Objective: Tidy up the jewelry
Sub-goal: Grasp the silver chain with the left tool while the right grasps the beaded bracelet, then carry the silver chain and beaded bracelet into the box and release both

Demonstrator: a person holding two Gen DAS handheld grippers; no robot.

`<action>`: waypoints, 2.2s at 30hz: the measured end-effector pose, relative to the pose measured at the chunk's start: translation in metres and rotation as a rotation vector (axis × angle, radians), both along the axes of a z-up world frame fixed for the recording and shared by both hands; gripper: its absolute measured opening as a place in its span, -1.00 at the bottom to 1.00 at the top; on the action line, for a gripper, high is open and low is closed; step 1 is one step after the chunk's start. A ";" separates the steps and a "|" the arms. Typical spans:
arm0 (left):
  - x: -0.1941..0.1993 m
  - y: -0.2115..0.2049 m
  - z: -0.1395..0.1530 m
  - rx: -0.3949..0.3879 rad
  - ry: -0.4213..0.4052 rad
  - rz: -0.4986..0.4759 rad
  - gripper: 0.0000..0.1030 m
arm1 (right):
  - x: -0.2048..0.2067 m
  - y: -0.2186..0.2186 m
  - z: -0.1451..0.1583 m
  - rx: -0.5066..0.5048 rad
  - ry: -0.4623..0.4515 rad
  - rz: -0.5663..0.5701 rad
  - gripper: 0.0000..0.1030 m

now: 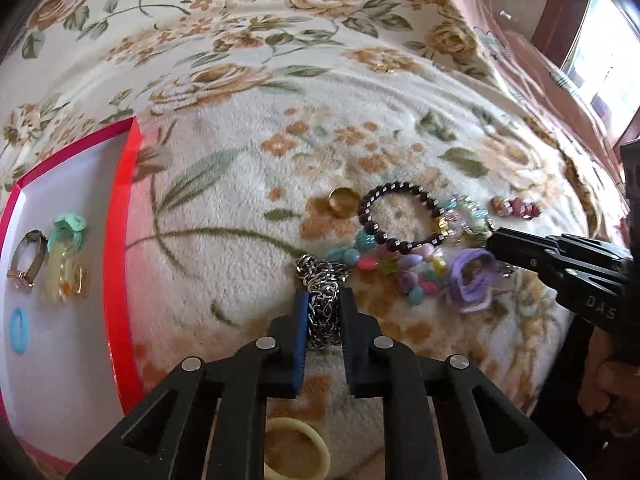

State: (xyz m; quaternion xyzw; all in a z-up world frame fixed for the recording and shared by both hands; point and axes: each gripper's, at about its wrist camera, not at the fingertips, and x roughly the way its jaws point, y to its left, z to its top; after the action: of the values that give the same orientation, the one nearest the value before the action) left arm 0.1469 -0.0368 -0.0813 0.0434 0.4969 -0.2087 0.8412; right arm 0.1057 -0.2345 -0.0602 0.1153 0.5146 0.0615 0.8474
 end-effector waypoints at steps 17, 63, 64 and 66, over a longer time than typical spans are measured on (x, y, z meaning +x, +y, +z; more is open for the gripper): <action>-0.047 0.057 0.079 -0.150 -0.146 0.046 -0.80 | 0.005 0.013 0.078 0.077 -0.196 0.032 -0.86; -0.038 0.232 0.052 -0.129 -0.121 0.459 -0.80 | 0.083 0.254 0.011 0.195 -0.054 0.456 -0.86; -0.036 0.233 0.049 -0.127 -0.114 0.464 -0.80 | 0.084 0.252 0.006 0.187 -0.043 0.452 -0.86; -0.031 0.237 0.043 -0.115 -0.100 0.479 -0.80 | 0.087 0.250 -0.001 0.172 -0.025 0.441 -0.86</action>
State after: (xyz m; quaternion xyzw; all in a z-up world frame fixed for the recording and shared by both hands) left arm 0.1158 0.1998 -0.0381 -0.1131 0.4381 -0.0288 0.8913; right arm 0.1926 0.0158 -0.0614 0.0711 0.5097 0.2901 0.8069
